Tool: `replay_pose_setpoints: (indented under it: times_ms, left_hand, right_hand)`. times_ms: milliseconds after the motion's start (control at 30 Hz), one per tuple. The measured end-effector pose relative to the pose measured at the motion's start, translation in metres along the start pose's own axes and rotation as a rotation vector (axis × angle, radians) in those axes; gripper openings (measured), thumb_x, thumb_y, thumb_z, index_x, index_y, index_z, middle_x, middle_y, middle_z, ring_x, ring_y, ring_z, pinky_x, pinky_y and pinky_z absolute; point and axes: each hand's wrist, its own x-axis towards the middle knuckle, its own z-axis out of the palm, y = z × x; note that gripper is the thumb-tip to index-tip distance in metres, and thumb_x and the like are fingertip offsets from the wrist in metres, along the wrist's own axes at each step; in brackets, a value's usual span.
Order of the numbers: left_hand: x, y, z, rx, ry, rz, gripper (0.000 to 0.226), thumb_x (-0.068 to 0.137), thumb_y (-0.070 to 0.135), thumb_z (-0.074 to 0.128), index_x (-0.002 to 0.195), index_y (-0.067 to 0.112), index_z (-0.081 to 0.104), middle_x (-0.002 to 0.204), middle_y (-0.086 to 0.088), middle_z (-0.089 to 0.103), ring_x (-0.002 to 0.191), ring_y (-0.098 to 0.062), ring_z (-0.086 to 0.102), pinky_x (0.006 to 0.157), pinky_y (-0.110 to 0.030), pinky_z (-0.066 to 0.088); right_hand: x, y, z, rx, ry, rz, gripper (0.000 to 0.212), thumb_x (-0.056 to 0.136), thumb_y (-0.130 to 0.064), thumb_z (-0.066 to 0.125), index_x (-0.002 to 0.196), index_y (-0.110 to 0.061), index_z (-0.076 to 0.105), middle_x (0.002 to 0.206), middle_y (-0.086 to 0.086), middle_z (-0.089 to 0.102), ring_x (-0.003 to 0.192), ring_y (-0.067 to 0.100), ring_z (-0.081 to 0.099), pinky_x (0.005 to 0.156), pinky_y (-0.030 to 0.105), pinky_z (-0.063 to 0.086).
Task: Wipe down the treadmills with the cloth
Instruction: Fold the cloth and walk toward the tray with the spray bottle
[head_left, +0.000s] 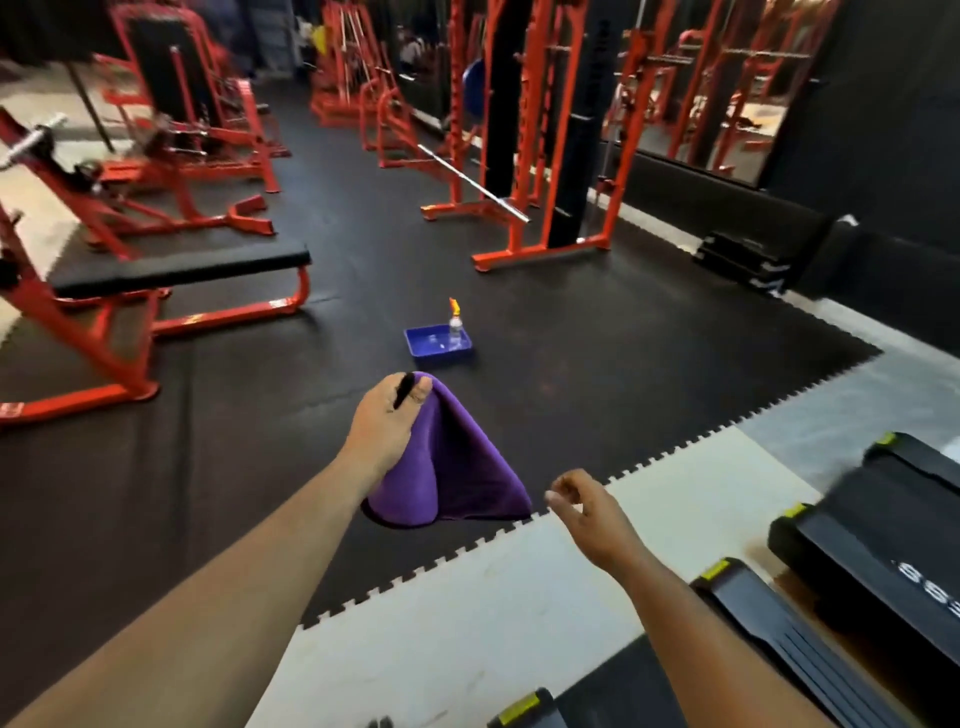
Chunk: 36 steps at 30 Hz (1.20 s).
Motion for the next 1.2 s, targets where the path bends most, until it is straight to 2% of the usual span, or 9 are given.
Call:
replay_pose_setpoints:
  times_ms: [100, 200, 267, 433, 567, 700, 800, 933, 1200]
  left_hand:
    - [0.038, -0.015, -0.019, 0.13, -0.164, 0.112, 0.027, 0.102, 0.038, 0.058, 0.077, 0.025, 0.058, 0.065, 0.021, 0.055, 0.062, 0.0, 0.048, 0.065, -0.023, 0.039]
    - [0.075, -0.022, -0.036, 0.194, -0.289, 0.215, 0.026, 0.101, 0.041, 0.058, 0.075, 0.039, 0.058, 0.067, 0.023, 0.056, 0.066, 0.0, 0.052, 0.065, -0.019, 0.038]
    - [0.102, -0.031, -0.052, 0.195, -0.315, 0.253, 0.026, 0.101, 0.04, 0.059, 0.075, 0.041, 0.058, 0.07, 0.023, 0.057, 0.068, -0.001, 0.053, 0.067, -0.017, 0.039]
    - [0.184, -0.055, -0.105, 0.106, -0.227, 0.251, 0.032, 0.101, 0.035, 0.06, 0.073, 0.024, 0.051, 0.066, 0.016, 0.045, 0.064, -0.002, 0.042, 0.063, -0.019, 0.036]
    - [0.246, -0.09, -0.135, 0.063, -0.039, 0.15, 0.033, 0.101, 0.036, 0.06, 0.072, 0.024, 0.053, 0.065, 0.016, 0.046, 0.065, -0.002, 0.043, 0.065, -0.024, 0.038]
    - [0.307, -0.134, -0.142, -0.004, 0.132, -0.061, 0.028, 0.101, 0.043, 0.06, 0.084, 0.022, 0.068, 0.068, 0.018, 0.06, 0.067, -0.005, 0.053, 0.069, -0.03, 0.045]
    - [0.35, -0.158, -0.13, 0.013, 0.174, -0.149, 0.029, 0.1, 0.042, 0.061, 0.085, 0.019, 0.07, 0.072, 0.011, 0.064, 0.067, -0.009, 0.054, 0.066, -0.032, 0.047]
    - [0.407, -0.18, -0.098, 0.02, 0.216, -0.232, 0.03, 0.098, 0.037, 0.064, 0.08, 0.013, 0.065, 0.068, 0.01, 0.059, 0.065, -0.011, 0.051, 0.064, -0.033, 0.044]
    - [0.507, -0.201, -0.047, 0.109, 0.157, -0.356, 0.013, 0.096, 0.03, 0.067, 0.093, 0.017, 0.067, 0.086, 0.008, 0.068, 0.076, -0.009, 0.06, 0.074, -0.032, 0.05]
  right_hand:
    - [0.056, -0.037, 0.042, 0.004, -0.077, -0.084, 0.055, 0.093, -0.054, 0.067, 0.141, -0.034, 0.049, 0.14, -0.018, 0.05, 0.128, 0.002, 0.049, 0.103, 0.028, 0.045]
    - [0.107, -0.08, 0.08, 0.041, -0.109, -0.223, 0.082, 0.084, -0.062, 0.071, 0.153, -0.043, 0.032, 0.153, -0.024, 0.034, 0.139, -0.001, 0.035, 0.111, 0.03, 0.038]
    - [0.141, -0.108, 0.101, 0.057, -0.121, -0.289, 0.07, 0.085, -0.056, 0.075, 0.145, -0.047, 0.041, 0.149, -0.021, 0.044, 0.136, 0.0, 0.043, 0.109, 0.031, 0.043]
    - [0.207, -0.136, 0.133, -0.044, -0.156, -0.228, 0.007, 0.09, -0.035, 0.068, 0.096, -0.038, 0.065, 0.094, -0.016, 0.07, 0.087, 0.005, 0.067, 0.081, 0.043, 0.058]
    - [0.251, -0.122, 0.137, 0.002, -0.131, -0.007, 0.024, 0.087, -0.053, 0.073, 0.091, -0.029, 0.069, 0.081, -0.007, 0.071, 0.071, 0.006, 0.064, 0.071, 0.034, 0.052]
    - [0.317, -0.123, 0.133, 0.165, -0.073, 0.11, 0.032, 0.089, -0.043, 0.077, 0.086, -0.012, 0.067, 0.07, 0.002, 0.062, 0.066, 0.013, 0.057, 0.066, 0.043, 0.053]
    - [0.373, -0.135, 0.133, 0.291, -0.011, 0.147, 0.022, 0.093, -0.03, 0.075, 0.088, -0.01, 0.068, 0.071, 0.008, 0.064, 0.065, 0.014, 0.06, 0.064, 0.045, 0.062]
    - [0.454, -0.159, 0.139, 0.416, 0.046, 0.111, 0.025, 0.093, -0.028, 0.075, 0.093, -0.007, 0.062, 0.076, 0.004, 0.064, 0.06, 0.007, 0.058, 0.053, 0.026, 0.054]
    - [0.604, -0.197, 0.157, 0.602, 0.128, 0.267, 0.032, 0.096, -0.034, 0.065, 0.087, -0.004, 0.062, 0.075, 0.004, 0.064, 0.069, 0.016, 0.057, 0.065, 0.04, 0.057]
